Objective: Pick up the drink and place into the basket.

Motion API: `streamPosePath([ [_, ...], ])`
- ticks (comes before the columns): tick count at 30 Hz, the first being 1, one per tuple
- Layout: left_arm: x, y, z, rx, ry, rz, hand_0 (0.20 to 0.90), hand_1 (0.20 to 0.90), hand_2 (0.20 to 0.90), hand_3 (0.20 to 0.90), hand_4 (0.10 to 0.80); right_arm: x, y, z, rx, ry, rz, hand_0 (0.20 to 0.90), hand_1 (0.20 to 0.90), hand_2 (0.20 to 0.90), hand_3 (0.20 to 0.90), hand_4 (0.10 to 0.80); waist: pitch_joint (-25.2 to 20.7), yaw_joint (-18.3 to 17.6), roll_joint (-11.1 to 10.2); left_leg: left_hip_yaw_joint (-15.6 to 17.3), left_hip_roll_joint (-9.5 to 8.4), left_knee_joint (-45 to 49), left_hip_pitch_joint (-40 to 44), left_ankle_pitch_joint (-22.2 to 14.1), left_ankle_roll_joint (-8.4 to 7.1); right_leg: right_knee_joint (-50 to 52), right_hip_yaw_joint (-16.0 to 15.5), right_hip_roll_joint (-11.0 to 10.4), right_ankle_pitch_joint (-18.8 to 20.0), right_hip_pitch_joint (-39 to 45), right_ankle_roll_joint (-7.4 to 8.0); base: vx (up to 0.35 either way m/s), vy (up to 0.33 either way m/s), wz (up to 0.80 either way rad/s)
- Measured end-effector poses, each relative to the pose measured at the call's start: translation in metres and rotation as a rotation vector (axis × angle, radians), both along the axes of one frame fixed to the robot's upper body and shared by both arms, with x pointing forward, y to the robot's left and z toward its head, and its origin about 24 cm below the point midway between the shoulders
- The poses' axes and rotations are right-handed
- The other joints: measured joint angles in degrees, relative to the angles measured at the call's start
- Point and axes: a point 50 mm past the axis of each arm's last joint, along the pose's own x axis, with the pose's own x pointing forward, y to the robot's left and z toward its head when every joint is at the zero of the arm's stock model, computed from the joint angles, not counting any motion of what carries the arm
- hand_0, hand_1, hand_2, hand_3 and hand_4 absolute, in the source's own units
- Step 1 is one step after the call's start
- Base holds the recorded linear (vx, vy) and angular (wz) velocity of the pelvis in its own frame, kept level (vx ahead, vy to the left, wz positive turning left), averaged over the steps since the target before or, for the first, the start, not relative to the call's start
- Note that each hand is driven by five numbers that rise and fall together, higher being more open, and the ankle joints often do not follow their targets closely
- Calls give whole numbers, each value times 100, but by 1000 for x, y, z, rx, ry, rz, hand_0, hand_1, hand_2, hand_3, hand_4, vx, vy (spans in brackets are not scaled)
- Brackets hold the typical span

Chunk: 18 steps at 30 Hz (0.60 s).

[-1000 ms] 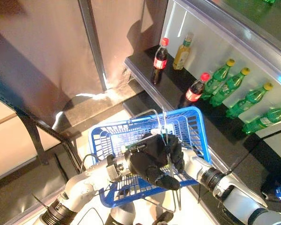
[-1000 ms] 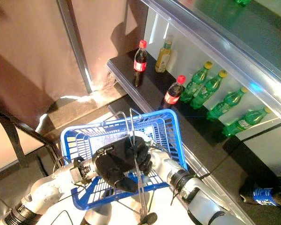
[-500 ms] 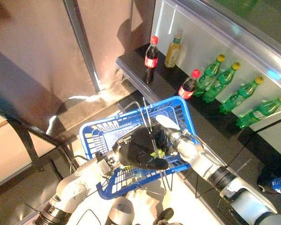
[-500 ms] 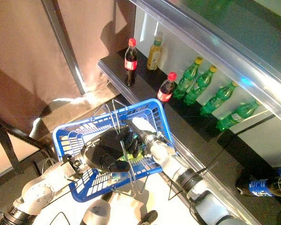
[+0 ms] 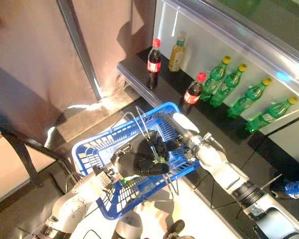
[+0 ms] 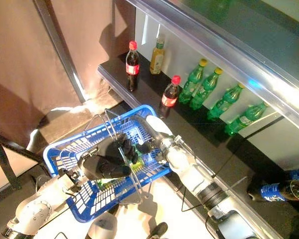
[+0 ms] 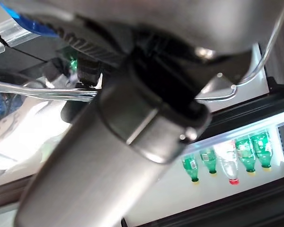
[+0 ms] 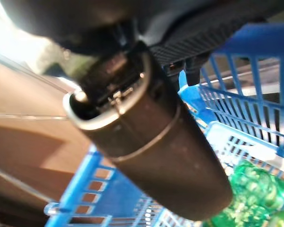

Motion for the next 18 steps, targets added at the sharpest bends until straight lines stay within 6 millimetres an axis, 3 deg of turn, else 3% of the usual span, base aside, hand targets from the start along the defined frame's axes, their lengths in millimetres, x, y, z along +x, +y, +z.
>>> streamPosePath([
  [11,6,9,-7,17,50,120,300,300,300,200,100,-11,-8,18,185,-15,-2,900,900,900,900,800,0,-215,1,170,1,-13,-3,-12,18,0,171,1,44,-108,-7,-20,13,-8],
  [18,-1,20,-19,11,109,224,300,300,300,200,100,-26,-17,9,311,17,-23,900,900,900,900,800,1,-390,2,281,6,-25,16,-20,32,0,267,5,54,-156,-8,-18,20,-7],
])
